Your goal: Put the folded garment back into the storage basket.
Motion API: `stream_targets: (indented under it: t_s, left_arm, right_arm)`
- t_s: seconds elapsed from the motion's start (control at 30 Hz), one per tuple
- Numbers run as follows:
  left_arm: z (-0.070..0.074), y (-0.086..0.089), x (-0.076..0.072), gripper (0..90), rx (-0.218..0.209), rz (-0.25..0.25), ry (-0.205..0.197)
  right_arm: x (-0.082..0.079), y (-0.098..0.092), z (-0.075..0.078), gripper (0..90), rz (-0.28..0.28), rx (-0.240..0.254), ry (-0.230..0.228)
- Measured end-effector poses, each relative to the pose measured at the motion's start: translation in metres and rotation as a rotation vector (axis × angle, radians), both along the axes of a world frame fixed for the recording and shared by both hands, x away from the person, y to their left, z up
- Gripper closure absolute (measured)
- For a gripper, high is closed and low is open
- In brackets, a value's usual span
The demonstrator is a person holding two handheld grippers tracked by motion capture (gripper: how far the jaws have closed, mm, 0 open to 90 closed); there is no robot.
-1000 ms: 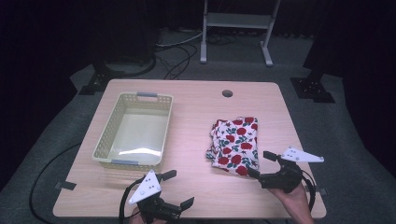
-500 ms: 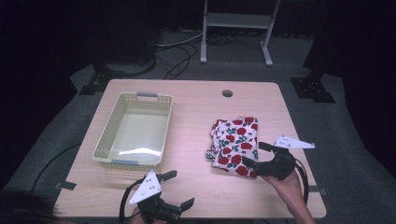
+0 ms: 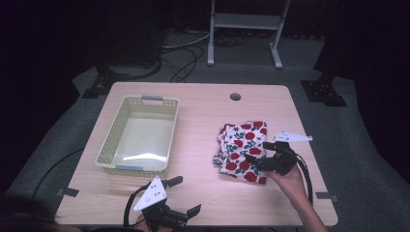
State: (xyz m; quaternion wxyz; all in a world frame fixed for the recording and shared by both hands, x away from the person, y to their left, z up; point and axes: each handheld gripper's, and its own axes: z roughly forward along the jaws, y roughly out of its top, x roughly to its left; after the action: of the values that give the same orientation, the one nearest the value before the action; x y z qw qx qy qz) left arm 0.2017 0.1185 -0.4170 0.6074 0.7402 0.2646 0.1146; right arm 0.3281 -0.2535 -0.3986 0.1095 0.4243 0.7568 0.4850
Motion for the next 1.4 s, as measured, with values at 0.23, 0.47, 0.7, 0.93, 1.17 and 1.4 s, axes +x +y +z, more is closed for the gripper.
stream_targets:
  t_s: [0.23,0.47,0.7,0.93,1.17,1.4]
  left_arm:
    - [0.000,0.001,0.000,0.0,-0.003,0.005,0.001]
    - [0.001,0.000,-0.001,0.0,-0.003,0.000,-0.002]
    - [0.001,-0.002,-0.002,0.0,-0.004,-0.005,-0.003]
    - [0.001,-0.003,-0.003,0.0,-0.005,-0.009,-0.004]
    - [0.002,-0.003,-0.004,0.0,-0.005,-0.012,-0.005]
    - [0.002,-0.004,-0.004,0.0,-0.003,-0.015,-0.007]
  right_arm:
    - [0.014,0.005,0.001,2.3,-0.007,-0.041,0.034]
    - [0.026,0.014,0.005,2.3,-0.001,-0.083,0.076]
    - [0.033,0.017,0.004,2.3,-0.006,-0.094,0.103]
    - [0.043,0.021,0.009,2.3,-0.025,-0.136,0.156]
    - [0.054,0.027,0.007,4.4,-0.022,-0.159,0.202]
    - [0.060,0.029,-0.002,7.0,-0.033,-0.194,0.229]
